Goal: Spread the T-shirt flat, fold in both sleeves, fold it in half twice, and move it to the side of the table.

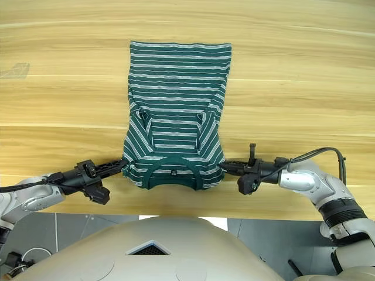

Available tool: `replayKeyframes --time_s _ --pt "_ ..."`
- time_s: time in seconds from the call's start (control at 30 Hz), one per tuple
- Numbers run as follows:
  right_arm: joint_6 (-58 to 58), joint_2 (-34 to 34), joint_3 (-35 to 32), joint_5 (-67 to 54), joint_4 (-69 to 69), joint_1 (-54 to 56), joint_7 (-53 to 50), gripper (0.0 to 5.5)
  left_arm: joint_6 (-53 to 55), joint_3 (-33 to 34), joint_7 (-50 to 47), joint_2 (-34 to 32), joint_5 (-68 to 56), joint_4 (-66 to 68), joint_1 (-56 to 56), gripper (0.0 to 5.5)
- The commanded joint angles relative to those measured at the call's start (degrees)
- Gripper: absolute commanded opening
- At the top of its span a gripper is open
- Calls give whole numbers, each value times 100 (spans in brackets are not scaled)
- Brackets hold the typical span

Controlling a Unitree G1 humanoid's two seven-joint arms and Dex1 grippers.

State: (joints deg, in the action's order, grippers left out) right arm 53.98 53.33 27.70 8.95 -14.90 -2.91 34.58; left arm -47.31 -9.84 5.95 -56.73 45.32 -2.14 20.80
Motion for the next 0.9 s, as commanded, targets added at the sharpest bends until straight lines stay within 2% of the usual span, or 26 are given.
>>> replayKeyframes --time_s 0.03,0.17,0.27,0.6,0.77,0.9 --pt "-2213 567 -36 -2095 1439 -402 1252 1 1257 676 1471 -541 -2279 -873 595 0" --pt "-3803 1171 -392 -3626 2654 -826 2144 1 2193 1464 2524 -795 -3955 -1830 1185 0" --pt "-4447 1218 -648 -4084 3108 -1070 2432 1 2626 1629 2940 -653 -4629 -2365 1270 0" --pt "-4966 979 -1277 -3819 3244 -1353 2946 1 3241 1436 3720 -242 -4531 -3235 2124 0" --pt "-5049 958 -2192 -4150 3433 -1969 2931 1 3205 1980 3819 105 -4521 -3461 2900 0" --pt "-5110 899 -2676 -4150 3827 -2560 2946 1 3146 2232 4017 305 -4399 -3875 3491 0"
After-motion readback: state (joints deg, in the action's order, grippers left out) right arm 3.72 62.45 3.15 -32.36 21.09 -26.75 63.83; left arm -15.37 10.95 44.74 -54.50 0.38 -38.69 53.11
